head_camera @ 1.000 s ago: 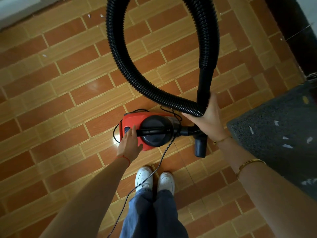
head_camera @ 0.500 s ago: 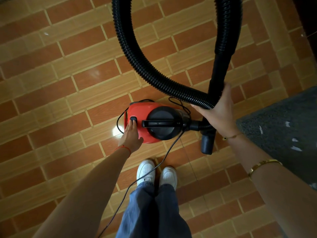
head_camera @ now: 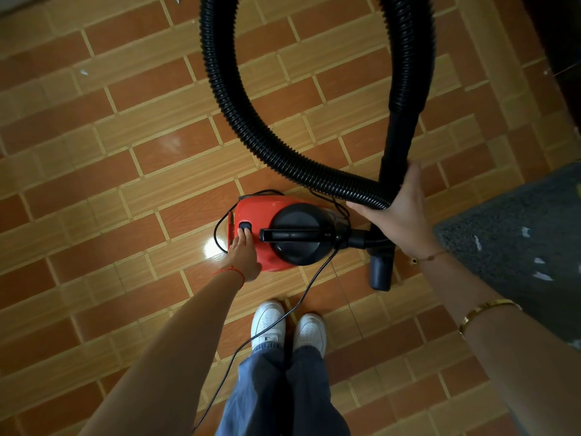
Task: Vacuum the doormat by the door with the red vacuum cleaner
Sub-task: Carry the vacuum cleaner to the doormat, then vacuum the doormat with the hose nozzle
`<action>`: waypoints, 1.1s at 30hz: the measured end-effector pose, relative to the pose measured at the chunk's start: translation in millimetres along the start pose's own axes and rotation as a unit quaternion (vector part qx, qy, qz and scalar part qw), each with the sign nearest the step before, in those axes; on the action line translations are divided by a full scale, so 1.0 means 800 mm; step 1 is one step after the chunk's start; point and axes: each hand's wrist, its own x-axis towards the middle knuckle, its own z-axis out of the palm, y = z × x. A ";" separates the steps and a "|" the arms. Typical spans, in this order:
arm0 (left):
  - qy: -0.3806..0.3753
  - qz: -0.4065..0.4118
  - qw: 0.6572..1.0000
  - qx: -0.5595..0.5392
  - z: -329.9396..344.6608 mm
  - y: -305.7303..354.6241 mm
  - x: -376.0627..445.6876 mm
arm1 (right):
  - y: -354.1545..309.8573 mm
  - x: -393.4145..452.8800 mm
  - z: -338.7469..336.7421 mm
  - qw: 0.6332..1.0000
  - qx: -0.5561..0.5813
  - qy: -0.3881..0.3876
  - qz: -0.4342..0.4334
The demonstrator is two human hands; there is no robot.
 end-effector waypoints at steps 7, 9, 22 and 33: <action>0.066 0.077 0.995 0.006 -0.025 -0.012 -0.026 | -0.014 -0.002 -0.023 0.995 0.008 -0.089 0.046; 0.094 0.075 0.993 -0.012 -0.035 -0.013 -0.040 | -0.024 -0.002 -0.033 0.990 0.013 -0.121 0.070; 0.227 0.112 0.964 -0.088 -0.186 0.060 -0.162 | -0.119 0.024 -0.067 0.993 0.005 -0.052 0.110; 0.273 0.115 0.933 -0.206 -0.262 0.120 -0.250 | -0.195 0.010 -0.086 0.995 0.020 0.035 0.095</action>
